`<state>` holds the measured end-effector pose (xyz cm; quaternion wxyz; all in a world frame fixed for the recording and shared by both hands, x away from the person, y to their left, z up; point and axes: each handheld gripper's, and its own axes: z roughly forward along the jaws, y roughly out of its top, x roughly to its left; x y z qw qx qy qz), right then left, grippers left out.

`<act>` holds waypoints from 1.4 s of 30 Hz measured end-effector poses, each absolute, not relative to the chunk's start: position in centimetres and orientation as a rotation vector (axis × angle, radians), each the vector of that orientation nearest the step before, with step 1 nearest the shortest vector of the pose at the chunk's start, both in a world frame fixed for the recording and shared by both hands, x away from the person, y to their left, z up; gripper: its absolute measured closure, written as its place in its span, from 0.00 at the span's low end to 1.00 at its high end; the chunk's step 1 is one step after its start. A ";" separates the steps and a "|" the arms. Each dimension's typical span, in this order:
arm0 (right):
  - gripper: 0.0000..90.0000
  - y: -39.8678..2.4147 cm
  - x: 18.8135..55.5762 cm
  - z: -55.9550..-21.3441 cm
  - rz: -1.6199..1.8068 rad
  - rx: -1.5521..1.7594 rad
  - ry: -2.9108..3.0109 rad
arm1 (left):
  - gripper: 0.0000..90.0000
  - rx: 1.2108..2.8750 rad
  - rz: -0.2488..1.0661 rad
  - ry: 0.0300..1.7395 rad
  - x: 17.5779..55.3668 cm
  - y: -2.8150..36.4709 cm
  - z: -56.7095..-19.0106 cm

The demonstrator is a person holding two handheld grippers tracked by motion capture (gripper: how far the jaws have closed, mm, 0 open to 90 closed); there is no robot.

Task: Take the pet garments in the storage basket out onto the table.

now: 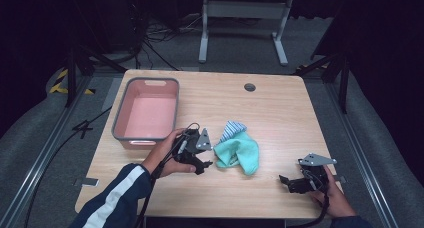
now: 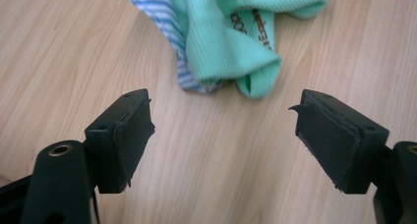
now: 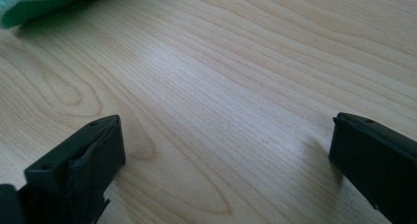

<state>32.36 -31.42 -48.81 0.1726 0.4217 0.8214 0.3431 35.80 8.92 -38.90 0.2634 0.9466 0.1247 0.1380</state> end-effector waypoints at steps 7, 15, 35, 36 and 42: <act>0.01 -31.4 32.4 -48.8 0.974 1.197 2.330 | 0.24 2.594 0.392 0.357 34.1 11.6 -40.1; 0.01 -31.4 32.4 -48.8 0.974 1.196 2.330 | 0.26 2.647 0.380 0.366 33.3 15.1 -41.8; 0.01 -31.4 32.4 -48.8 0.973 1.196 2.330 | 0.24 2.640 0.401 0.516 32.2 21.7 -44.1; 0.01 -31.4 32.4 -48.8 0.974 1.197 2.330 | 0.24 2.634 0.400 0.523 32.2 22.0 -44.2; 0.01 -31.4 32.4 -48.8 0.973 1.197 2.330 | 0.24 2.594 0.391 0.580 32.1 24.2 -44.5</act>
